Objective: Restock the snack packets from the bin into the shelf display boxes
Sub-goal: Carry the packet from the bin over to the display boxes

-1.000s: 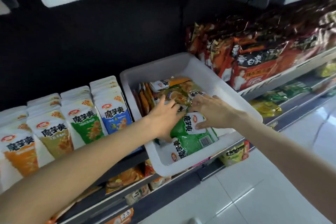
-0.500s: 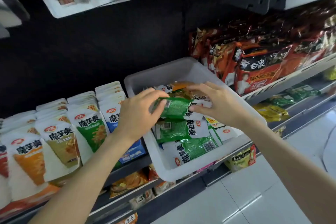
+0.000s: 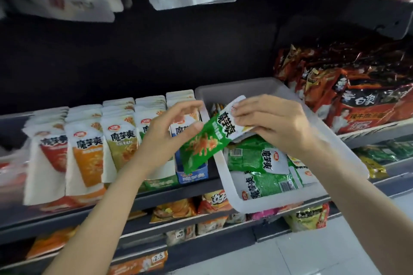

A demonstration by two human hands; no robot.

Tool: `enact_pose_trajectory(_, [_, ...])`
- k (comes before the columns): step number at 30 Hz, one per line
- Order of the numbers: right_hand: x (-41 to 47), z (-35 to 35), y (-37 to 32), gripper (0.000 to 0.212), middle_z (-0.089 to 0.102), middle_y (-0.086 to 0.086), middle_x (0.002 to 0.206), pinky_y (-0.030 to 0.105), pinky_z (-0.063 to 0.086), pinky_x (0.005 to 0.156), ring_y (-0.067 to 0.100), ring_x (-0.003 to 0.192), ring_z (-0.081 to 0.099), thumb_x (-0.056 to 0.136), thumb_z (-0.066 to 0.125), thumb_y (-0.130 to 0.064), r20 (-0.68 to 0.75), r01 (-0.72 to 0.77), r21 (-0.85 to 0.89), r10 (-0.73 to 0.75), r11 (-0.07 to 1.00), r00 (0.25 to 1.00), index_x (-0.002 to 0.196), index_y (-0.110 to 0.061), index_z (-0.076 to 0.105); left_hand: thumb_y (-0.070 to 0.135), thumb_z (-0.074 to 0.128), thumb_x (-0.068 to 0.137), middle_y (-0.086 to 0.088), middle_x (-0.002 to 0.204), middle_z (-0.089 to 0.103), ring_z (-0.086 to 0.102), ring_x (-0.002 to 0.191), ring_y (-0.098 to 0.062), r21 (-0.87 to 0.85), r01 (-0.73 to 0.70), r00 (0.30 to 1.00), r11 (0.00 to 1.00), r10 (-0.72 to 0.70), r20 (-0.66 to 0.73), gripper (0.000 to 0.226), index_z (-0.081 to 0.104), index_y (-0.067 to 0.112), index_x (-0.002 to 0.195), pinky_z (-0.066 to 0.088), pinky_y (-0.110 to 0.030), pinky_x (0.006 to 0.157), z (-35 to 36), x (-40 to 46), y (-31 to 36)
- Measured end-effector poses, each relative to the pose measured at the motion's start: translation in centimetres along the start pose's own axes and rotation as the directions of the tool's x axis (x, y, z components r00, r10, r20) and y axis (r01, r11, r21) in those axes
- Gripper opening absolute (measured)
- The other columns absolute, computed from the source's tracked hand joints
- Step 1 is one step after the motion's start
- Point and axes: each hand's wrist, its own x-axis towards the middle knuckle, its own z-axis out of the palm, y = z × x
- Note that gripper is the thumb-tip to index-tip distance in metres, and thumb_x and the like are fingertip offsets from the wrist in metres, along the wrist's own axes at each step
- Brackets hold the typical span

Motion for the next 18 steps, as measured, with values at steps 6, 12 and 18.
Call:
enact_pose_trajectory(6, [2.4, 3.9, -0.1, 0.016, 0.068, 0.013, 0.109, 0.04, 0.053, 0.086, 0.029, 0.107, 0.062, 0.091, 0.058, 0.0, 0.086, 0.059, -0.022, -0.057, 0.998, 0.995, 0.09, -0.001, 0.074, 0.037, 0.076, 0.062, 0.019, 0.096, 0.068, 0.061, 0.086, 0.006, -0.093, 0.235, 0.97, 0.968, -0.24, -0.047, 0.038, 0.065, 0.039, 0.098, 0.046, -0.012, 0.078, -2.0, -0.8, -0.6])
enact_pose_trajectory(12, [5.5, 7.4, -0.7, 0.034, 0.057, -0.001, 0.123, 0.027, 0.055, 0.076, 0.006, 0.093, 0.063, 0.088, 0.062, -0.003, 0.28, -0.437, 0.199, 0.376, 0.877, 0.883, 0.118, -0.02, 0.063, 0.026, 0.074, 0.08, 0.027, 0.094, 0.064, 0.06, 0.088, 0.008, 0.103, 0.171, 0.908, 0.98, -0.117, -0.402, 0.027, 0.057, 0.038, 0.097, 0.048, -0.018, 0.08, -3.6, -2.1, -3.3])
enact_pose_trajectory(18, [7.9, 11.2, -1.2, 0.024, 0.055, -0.004, 0.108, 0.028, 0.054, 0.066, 0.008, 0.079, 0.063, 0.084, 0.069, -0.008, 0.242, -0.435, 0.145, 0.394, 0.889, 0.886, 0.106, -0.018, 0.065, 0.032, 0.072, 0.081, 0.028, 0.095, 0.063, 0.064, 0.086, -0.003, 0.15, 0.233, 0.845, 0.961, -0.124, -0.52, 0.03, 0.053, 0.035, 0.103, 0.055, -0.04, 0.075, -4.0, -2.8, -5.9])
